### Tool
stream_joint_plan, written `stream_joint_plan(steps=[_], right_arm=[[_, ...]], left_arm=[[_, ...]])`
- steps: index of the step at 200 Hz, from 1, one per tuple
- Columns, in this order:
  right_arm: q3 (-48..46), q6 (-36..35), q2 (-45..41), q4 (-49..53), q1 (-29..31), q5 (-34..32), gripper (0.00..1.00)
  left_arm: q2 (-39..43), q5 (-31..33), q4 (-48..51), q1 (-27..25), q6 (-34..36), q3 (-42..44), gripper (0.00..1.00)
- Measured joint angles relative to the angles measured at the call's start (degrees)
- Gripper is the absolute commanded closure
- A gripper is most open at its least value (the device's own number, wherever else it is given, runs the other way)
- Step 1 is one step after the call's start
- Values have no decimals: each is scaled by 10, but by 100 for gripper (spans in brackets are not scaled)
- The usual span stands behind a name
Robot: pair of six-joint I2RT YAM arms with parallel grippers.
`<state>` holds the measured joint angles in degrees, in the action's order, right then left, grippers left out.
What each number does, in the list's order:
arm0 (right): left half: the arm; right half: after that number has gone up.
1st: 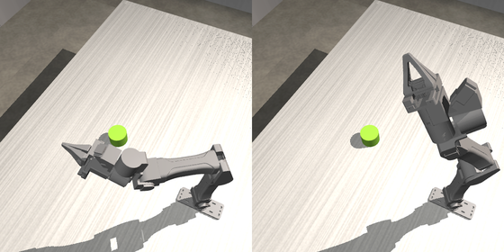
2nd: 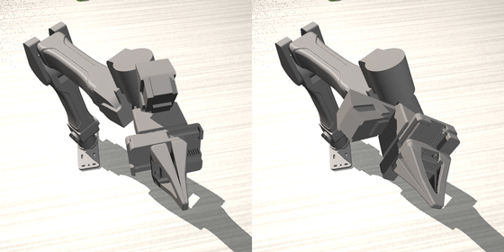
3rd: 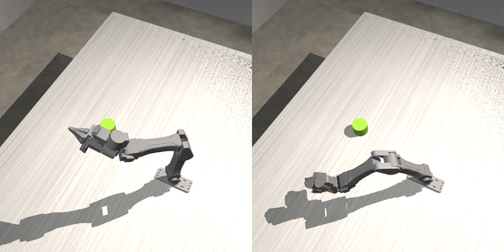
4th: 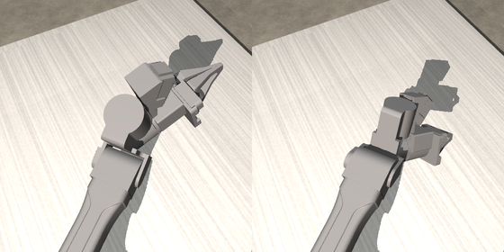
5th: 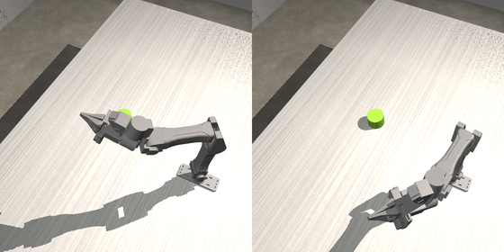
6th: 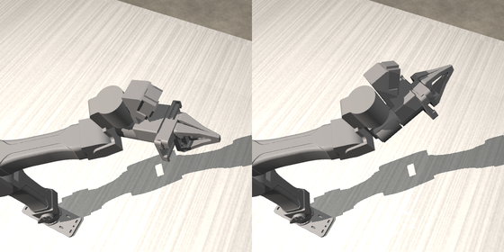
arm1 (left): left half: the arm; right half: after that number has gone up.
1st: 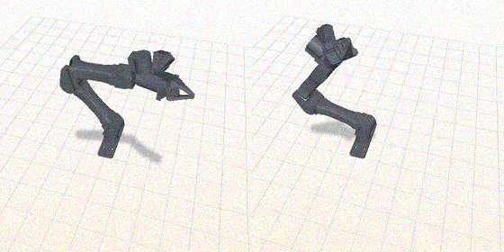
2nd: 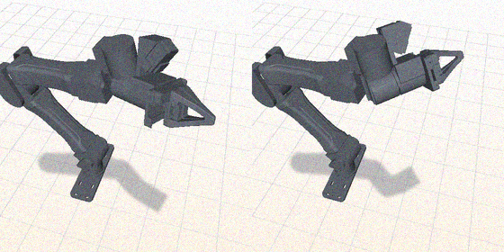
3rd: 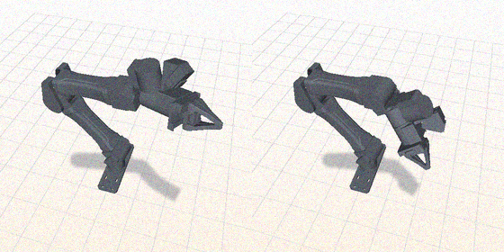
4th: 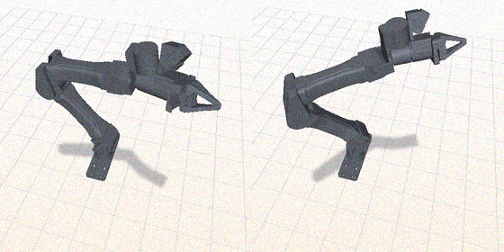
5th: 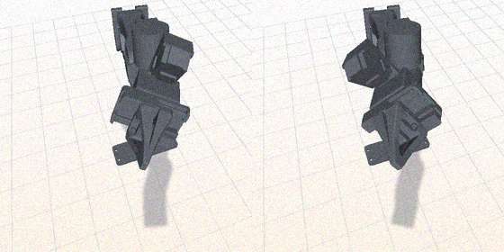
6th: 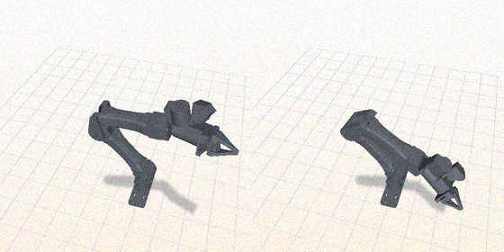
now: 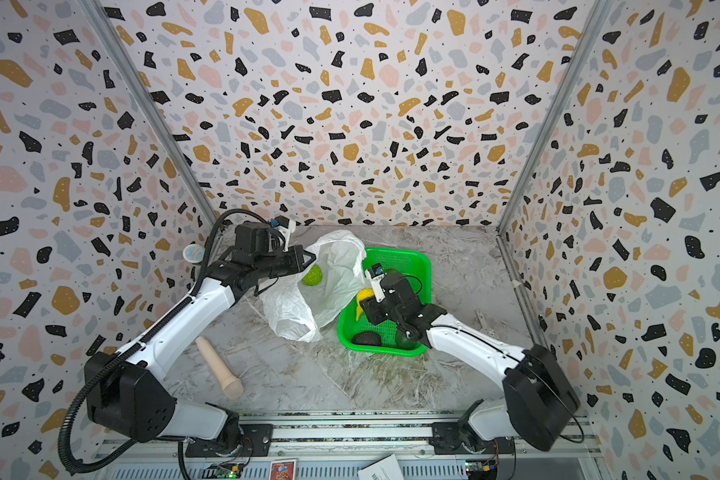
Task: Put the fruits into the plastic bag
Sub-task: 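Grasp the yellow lemon in the basket with the right gripper and lift it, then carry the lemon over the bag mouth and open the right gripper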
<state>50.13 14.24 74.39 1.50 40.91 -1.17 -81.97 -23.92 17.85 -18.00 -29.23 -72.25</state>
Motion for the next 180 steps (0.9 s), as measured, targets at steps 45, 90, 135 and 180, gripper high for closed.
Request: stream_joint_plan(steps=[45, 90, 135, 180], right_arm=[[-22, 40, -167, 14, 0, -107, 51], [6, 38, -180, -2, 8, -73, 49], [106, 21, -33, -5, 70, 12, 45], [231, 15, 127, 35, 73, 56, 31]], left_arm=[[0, -2, -3, 0, -4, 0, 100], [0, -2, -3, 0, -6, 0, 100], [0, -2, -3, 0, -10, 0, 100], [0, -2, -4, 0, -10, 2, 100]])
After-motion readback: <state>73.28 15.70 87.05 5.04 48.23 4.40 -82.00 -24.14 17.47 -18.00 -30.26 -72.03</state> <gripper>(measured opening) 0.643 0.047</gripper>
